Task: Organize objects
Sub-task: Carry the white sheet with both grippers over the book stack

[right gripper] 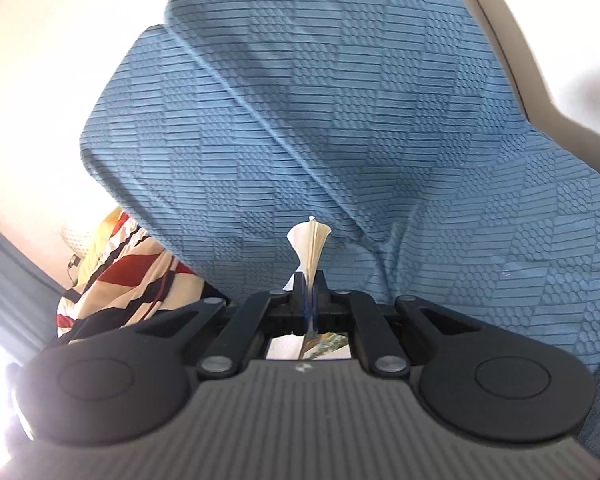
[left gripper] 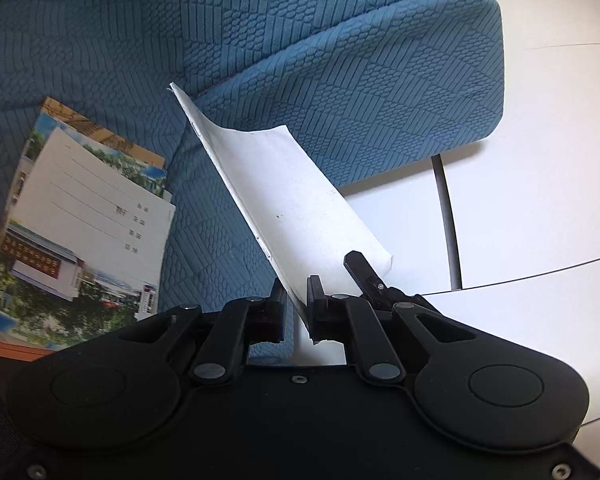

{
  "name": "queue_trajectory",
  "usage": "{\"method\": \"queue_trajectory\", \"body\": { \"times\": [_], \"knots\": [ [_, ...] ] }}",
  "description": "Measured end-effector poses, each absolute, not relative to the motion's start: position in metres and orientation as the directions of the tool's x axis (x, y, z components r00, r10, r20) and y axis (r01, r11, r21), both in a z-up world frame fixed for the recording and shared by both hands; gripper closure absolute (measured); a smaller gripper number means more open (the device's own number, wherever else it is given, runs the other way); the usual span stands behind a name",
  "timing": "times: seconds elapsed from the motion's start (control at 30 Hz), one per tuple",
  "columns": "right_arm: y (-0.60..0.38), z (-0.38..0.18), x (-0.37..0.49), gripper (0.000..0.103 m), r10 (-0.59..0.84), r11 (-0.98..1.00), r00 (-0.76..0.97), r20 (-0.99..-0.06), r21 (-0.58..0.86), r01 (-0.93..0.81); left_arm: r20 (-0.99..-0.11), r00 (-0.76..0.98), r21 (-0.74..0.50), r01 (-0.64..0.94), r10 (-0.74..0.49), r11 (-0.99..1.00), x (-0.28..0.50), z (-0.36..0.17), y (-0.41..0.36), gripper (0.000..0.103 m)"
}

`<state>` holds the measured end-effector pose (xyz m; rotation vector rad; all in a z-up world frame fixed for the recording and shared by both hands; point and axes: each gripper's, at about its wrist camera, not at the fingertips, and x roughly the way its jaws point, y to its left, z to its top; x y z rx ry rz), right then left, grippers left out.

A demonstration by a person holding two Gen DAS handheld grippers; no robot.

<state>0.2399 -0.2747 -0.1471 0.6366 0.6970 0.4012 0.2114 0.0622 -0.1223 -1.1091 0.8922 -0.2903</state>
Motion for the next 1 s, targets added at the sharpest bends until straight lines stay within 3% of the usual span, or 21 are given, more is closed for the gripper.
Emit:
{"method": "queue_trajectory", "body": {
  "times": [0.3,1.0],
  "knots": [
    [-0.238,-0.161,0.226,0.098,0.53,0.78,0.691,-0.491,0.602,-0.171,-0.505,0.658,-0.839,-0.222,-0.559,0.496,0.196,-0.128,0.094,0.094],
    [-0.187,-0.238,0.212,0.097,0.482,0.856,0.608,-0.631,0.487,-0.174,-0.691,0.574,-0.696,-0.361,-0.44,0.621,0.2,-0.206,0.111,0.095]
  ]
}}
